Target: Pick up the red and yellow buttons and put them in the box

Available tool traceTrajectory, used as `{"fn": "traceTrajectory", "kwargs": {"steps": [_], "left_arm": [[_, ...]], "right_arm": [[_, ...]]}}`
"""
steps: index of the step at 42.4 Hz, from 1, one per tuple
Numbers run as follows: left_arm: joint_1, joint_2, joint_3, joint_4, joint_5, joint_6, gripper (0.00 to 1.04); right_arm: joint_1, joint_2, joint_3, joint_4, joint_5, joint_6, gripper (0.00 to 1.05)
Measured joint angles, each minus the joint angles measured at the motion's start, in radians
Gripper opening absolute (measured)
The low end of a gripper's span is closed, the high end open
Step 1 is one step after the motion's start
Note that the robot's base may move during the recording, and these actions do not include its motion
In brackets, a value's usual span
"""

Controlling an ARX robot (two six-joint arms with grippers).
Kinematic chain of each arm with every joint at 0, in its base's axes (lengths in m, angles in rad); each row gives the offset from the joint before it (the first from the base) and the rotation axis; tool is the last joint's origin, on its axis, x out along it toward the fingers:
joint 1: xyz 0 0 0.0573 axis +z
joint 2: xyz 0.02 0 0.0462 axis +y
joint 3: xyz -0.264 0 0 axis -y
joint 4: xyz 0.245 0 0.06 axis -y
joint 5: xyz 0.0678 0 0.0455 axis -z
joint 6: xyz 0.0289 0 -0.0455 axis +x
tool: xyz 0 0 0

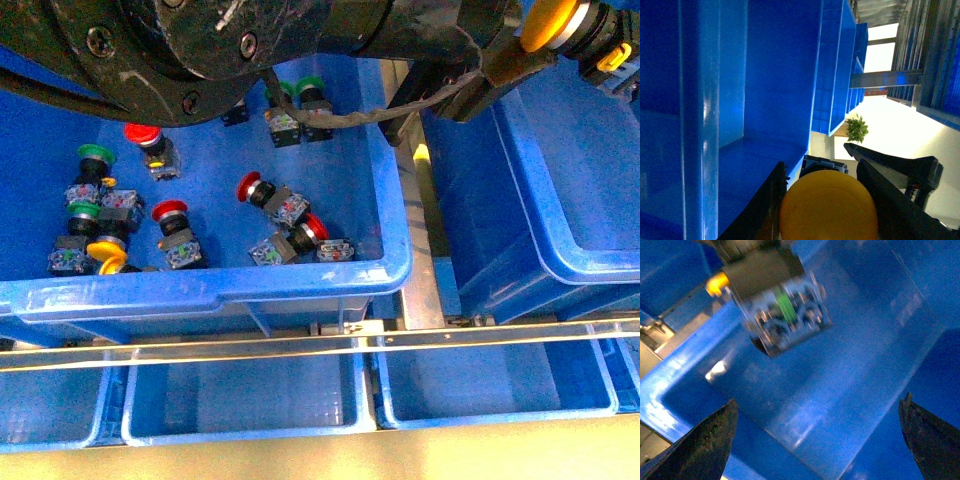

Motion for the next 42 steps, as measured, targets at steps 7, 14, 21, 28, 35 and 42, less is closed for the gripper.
{"fn": "traceTrajectory", "kwargs": {"steps": [7, 14, 21, 28, 35, 42], "left_arm": [[0.0, 0.006, 0.0, 0.0, -0.001, 0.0, 0.34], [0.0, 0.008, 0.0, 0.0, -0.002, 0.001, 0.34], [-0.002, 0.011, 0.0, 0.0, -0.005, 0.002, 0.34], [-0.003, 0.011, 0.0, 0.0, -0.008, 0.003, 0.34], [-0.004, 0.012, 0.0, 0.0, -0.008, 0.004, 0.34], [-0.006, 0.014, 0.0, -0.001, -0.01, 0.004, 0.34]], "right_arm": [[0.052, 0.023, 0.027, -0.001, -0.006, -0.013, 0.98], [0.086, 0.032, 0.038, 0.006, -0.008, -0.02, 0.98], [0.102, 0.045, 0.041, 0.025, -0.014, -0.028, 0.98], [0.103, 0.067, 0.042, 0.034, -0.021, -0.047, 0.98], [0.104, 0.1, 0.042, 0.055, -0.037, -0.064, 0.98], [0.103, 0.132, 0.045, 0.091, -0.045, -0.091, 0.98]]}}
